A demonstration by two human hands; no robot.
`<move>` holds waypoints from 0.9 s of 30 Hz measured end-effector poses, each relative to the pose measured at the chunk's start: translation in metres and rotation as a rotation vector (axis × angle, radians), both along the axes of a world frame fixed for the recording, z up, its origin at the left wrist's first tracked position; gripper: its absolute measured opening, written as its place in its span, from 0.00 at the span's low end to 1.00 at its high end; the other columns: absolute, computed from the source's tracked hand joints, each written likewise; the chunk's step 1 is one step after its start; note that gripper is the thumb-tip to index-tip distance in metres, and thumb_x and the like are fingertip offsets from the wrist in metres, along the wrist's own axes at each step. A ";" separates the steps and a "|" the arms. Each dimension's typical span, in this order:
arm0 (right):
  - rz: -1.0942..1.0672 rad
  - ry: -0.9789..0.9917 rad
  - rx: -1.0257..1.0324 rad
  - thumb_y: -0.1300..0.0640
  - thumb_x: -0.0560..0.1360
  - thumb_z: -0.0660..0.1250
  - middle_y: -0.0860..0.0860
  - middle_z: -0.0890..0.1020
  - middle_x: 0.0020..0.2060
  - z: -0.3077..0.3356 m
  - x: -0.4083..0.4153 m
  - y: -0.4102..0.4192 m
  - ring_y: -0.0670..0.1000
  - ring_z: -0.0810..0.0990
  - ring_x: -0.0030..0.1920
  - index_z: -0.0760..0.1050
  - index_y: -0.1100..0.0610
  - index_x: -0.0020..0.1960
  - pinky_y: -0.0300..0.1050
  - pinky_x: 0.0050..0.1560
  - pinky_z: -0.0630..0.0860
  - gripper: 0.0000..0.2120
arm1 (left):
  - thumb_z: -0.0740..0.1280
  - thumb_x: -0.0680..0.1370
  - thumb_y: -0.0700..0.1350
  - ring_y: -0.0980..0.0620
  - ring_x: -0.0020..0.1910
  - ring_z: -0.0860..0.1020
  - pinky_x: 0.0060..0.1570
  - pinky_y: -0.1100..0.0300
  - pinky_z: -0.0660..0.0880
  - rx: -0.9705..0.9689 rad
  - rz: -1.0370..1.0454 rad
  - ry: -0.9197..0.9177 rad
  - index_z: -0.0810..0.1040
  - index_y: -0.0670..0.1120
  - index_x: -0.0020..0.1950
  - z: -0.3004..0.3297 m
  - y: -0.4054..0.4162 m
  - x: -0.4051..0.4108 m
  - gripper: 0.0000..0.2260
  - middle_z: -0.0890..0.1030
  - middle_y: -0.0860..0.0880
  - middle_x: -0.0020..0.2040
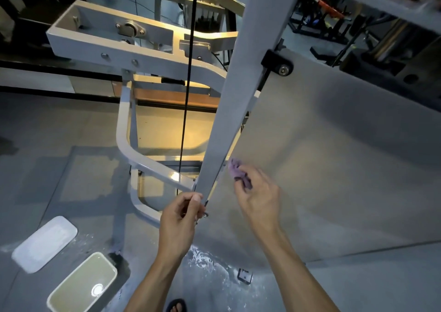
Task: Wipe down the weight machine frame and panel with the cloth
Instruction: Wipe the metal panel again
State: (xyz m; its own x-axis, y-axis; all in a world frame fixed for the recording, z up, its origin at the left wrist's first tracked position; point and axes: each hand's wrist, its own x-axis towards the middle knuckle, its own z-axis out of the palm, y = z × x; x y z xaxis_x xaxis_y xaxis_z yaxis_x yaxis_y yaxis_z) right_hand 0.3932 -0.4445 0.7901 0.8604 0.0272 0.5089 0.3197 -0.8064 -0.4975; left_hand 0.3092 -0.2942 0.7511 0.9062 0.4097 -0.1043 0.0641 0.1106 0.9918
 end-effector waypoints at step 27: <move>0.226 0.371 -0.571 0.61 0.82 0.59 0.51 0.81 0.58 -0.020 0.005 0.015 0.60 0.84 0.53 0.77 0.47 0.65 0.51 0.51 0.78 0.17 | 0.66 0.83 0.44 0.53 0.38 0.79 0.45 0.50 0.78 0.064 0.017 -0.008 0.83 0.46 0.48 0.007 -0.002 0.001 0.08 0.81 0.48 0.38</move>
